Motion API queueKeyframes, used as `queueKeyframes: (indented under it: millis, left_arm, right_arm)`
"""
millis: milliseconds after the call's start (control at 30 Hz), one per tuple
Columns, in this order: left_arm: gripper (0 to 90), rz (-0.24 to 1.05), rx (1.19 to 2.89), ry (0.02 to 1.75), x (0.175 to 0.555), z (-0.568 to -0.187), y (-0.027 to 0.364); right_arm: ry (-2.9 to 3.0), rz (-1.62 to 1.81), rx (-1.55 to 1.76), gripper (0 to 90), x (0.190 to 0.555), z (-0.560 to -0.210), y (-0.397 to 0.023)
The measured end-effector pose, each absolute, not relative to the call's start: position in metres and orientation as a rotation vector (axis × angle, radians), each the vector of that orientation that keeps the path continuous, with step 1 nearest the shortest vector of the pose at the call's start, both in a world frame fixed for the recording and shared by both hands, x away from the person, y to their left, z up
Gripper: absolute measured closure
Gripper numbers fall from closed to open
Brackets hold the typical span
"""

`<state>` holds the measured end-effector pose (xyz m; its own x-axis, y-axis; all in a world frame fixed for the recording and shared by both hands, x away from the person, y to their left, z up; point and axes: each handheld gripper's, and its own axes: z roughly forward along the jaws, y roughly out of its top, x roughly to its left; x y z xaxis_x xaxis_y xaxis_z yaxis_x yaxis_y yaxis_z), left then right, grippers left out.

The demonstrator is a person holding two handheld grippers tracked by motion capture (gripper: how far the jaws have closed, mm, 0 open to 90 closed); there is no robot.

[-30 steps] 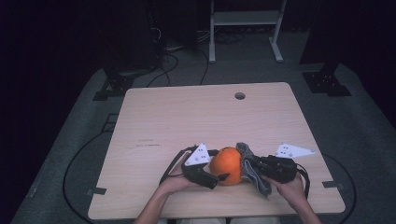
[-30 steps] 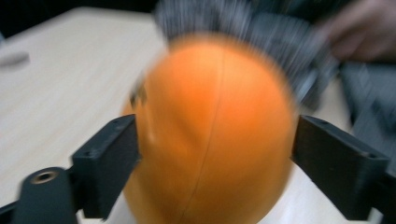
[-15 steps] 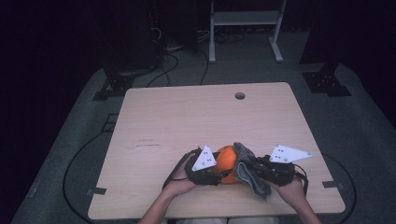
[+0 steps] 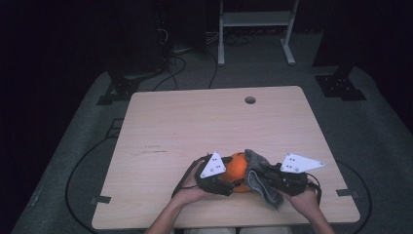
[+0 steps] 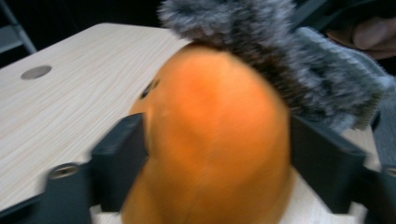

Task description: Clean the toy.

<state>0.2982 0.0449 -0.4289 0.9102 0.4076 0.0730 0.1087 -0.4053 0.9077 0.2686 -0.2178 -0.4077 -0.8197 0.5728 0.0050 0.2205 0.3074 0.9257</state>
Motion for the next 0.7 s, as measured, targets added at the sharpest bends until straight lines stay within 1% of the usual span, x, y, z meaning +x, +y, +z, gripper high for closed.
queueKeyframes:
  millis: [33, 100, 167, 200, 300, 400, 467, 533, 633, 700]
  left_arm:
    - [17.6, 0.338, 1.991, 0.370, 0.299, -0.432, 0.043]
    - [28.0, 0.372, 1.989, 0.353, 0.295, -0.437, 0.040]
    - [34.3, 0.388, 2.002, 0.342, 0.293, -0.438, 0.035]
    - [35.8, 0.387, 2.007, 0.335, 0.291, -0.438, 0.034]
    - [37.0, 0.401, 2.004, 0.344, 0.289, -0.437, 0.034]
    - [36.3, 0.387, 1.961, 0.403, 0.293, -0.435, 0.037]
    - [35.1, 0.387, 1.956, 0.405, 0.293, -0.436, 0.034]
    - [35.0, 0.405, 1.962, 0.404, 0.290, -0.437, 0.029]
    - [38.6, 0.414, 1.984, 0.346, 0.284, -0.437, 0.025]
    - [36.7, 0.386, 1.969, 0.339, 0.286, -0.435, 0.029]
  right_arm:
    - [2.255, 1.524, 0.719, 81.5, 0.269, -0.408, -0.219]
    - [2.248, 1.508, 0.722, 81.6, 0.269, -0.408, -0.219]
    - [2.247, 1.440, 0.692, 81.6, 0.264, -0.404, -0.212]
    - [2.252, 1.424, 0.660, 81.6, 0.261, -0.402, -0.208]
    - [2.266, 1.440, 0.630, 81.5, 0.261, -0.398, -0.204]
    - [2.224, 1.447, 0.713, 81.5, 0.271, -0.402, -0.220]
    - [2.216, 1.429, 0.752, 81.6, 0.271, -0.405, -0.230]
    - [2.231, 1.424, 0.731, 81.5, 0.266, -0.405, -0.227]
    - [2.255, 1.432, 0.649, 81.5, 0.262, -0.397, -0.214]
    - [2.257, 1.425, 0.661, 81.5, 0.267, -0.396, -0.215]
